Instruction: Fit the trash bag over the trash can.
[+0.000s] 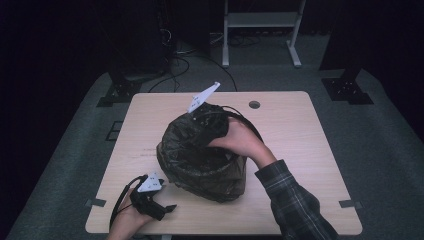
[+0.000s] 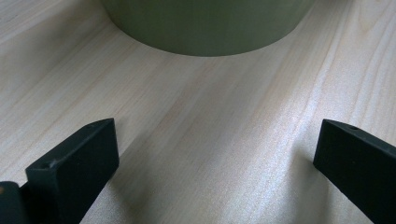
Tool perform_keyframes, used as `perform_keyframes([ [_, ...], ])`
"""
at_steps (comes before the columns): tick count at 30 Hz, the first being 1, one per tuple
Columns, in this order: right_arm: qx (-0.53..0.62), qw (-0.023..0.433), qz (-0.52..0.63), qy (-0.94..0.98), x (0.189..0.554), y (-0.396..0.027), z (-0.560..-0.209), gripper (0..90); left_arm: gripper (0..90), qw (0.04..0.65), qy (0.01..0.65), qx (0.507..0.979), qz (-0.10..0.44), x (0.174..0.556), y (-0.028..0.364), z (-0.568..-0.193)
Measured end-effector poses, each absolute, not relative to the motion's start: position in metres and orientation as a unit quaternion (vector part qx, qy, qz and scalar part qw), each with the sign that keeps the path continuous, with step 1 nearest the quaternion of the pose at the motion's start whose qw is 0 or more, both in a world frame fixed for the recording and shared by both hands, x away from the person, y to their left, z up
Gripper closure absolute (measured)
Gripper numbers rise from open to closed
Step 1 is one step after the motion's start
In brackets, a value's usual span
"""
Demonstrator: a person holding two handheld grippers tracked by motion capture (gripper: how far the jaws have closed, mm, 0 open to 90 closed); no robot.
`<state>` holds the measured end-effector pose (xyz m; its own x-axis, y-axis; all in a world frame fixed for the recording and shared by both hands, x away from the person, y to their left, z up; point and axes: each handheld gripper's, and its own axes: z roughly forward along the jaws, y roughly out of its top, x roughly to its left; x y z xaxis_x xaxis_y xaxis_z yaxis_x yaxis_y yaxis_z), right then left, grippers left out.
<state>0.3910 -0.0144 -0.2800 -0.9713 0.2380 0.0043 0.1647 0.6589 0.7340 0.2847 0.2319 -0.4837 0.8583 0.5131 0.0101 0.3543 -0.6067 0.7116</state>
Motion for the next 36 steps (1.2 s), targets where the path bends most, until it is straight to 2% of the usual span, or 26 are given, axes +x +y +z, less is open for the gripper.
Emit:
perform_keyframes([
  [9,0.109,0.042,0.346,0.931,0.400,0.020,-0.306,10.1,0.0,0.370,0.244,0.890,0.107,0.285,0.232,-0.484],
  [23,0.120,0.035,0.273,0.954,0.406,0.042,-0.329,9.9,0.0,0.370,0.243,0.890,0.107,0.285,0.232,-0.484],
  [36,0.121,0.061,0.357,0.924,0.388,-0.004,-0.282,9.9,0.0,0.371,0.241,0.890,0.106,0.285,0.232,-0.484],
])
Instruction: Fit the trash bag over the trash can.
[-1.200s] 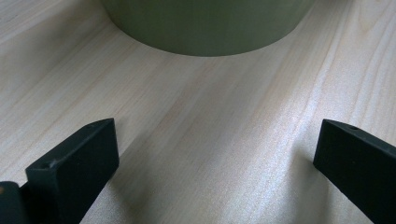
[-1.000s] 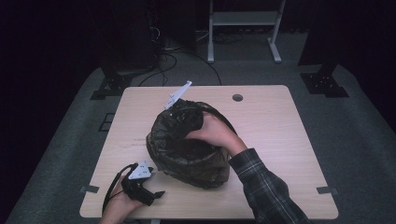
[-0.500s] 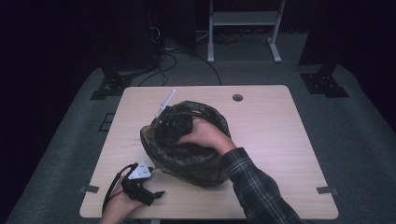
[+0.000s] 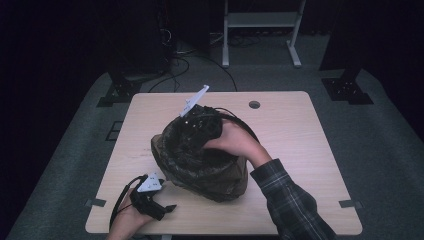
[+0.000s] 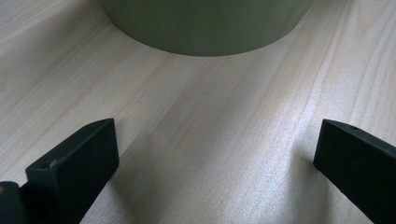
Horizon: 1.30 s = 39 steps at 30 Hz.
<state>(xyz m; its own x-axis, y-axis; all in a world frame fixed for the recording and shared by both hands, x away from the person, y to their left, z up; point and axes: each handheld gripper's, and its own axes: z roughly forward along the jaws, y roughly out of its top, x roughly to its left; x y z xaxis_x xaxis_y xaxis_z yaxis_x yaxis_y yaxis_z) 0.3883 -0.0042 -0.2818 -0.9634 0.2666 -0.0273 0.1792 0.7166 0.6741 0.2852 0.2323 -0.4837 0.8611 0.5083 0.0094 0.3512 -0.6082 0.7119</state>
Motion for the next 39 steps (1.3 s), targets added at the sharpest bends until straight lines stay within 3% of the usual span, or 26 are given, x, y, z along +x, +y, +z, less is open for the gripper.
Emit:
perform_keyframes([
  [8,0.121,0.050,0.406,0.905,0.371,-0.045,-0.264,9.9,0.0,0.371,0.241,0.890,0.106,0.285,0.232,-0.484],
  [17,0.128,0.071,0.431,0.890,0.345,-0.090,-0.258,10.0,0.0,0.372,0.241,0.890,0.106,0.285,0.232,-0.484],
  [26,0.153,0.106,0.444,0.877,0.315,-0.140,-0.279,10.1,0.0,0.372,0.240,0.891,0.105,0.285,0.233,-0.484],
  [39,0.196,0.096,0.457,0.862,0.294,-0.174,-0.344,10.0,0.0,0.371,0.237,0.892,0.104,0.286,0.233,-0.484],
])
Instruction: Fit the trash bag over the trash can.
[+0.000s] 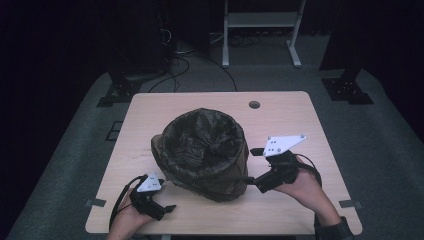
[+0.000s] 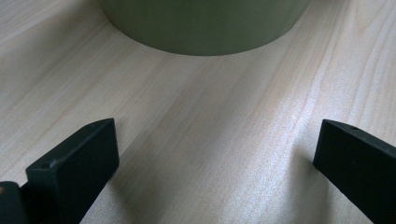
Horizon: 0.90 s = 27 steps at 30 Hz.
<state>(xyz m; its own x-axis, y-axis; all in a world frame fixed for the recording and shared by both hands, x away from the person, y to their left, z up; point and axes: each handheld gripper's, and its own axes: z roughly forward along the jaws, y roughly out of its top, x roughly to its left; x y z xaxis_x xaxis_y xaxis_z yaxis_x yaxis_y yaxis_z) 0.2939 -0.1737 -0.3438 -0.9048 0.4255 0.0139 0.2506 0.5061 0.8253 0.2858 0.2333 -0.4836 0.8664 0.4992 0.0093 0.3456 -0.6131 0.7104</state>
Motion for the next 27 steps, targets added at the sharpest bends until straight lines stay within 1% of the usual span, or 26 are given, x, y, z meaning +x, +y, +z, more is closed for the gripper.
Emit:
perform_keyframes([
  [12,0.240,0.090,0.466,0.847,0.283,-0.198,-0.402,10.0,0.0,0.372,0.237,0.892,0.103,0.286,0.233,-0.484],
  [19,0.267,0.090,0.454,0.845,0.279,-0.213,-0.444,10.0,0.0,0.371,0.237,0.892,0.104,0.286,0.233,-0.484],
  [25,0.280,0.095,0.430,0.853,0.278,-0.213,-0.465,9.8,0.0,0.371,0.237,0.892,0.104,0.286,0.233,-0.484],
  [27,0.280,0.104,0.418,0.858,0.278,-0.210,-0.470,9.8,0.0,0.371,0.237,0.892,0.104,0.286,0.233,-0.484],
])
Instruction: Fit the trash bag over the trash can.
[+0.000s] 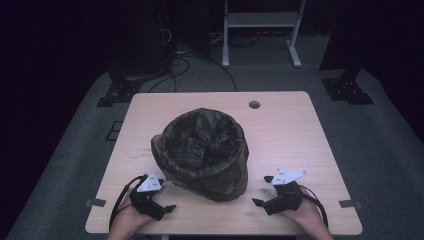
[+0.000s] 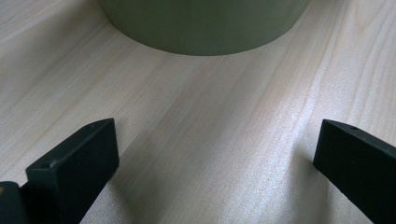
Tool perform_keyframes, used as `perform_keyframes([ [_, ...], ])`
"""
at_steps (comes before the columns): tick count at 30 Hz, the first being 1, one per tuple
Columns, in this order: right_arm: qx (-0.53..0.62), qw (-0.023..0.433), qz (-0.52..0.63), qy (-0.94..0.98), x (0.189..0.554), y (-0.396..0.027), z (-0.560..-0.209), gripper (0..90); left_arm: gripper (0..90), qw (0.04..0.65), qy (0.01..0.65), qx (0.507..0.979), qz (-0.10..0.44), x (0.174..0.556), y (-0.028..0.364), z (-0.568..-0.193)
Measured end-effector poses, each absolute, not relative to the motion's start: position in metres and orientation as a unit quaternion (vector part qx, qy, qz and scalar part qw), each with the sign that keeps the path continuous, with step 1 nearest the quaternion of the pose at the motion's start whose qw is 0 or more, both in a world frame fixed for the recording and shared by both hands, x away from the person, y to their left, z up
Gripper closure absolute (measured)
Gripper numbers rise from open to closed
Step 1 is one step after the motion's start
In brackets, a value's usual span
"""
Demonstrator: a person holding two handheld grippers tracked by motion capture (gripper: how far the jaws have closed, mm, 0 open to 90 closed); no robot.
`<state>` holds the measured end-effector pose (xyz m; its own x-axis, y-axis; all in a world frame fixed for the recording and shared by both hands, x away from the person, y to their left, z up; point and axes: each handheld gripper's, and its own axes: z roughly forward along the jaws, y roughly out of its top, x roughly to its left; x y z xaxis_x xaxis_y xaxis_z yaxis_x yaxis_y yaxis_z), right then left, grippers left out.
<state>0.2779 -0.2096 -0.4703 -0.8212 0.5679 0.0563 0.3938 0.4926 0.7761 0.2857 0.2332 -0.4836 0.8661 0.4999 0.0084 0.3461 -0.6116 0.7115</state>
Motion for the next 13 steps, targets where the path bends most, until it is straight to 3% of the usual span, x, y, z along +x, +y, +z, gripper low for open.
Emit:
perform_keyframes([
  [13,0.276,0.095,0.397,0.870,0.277,-0.193,-0.485,9.8,0.0,0.371,0.237,0.892,0.104,0.286,0.233,-0.484],
])
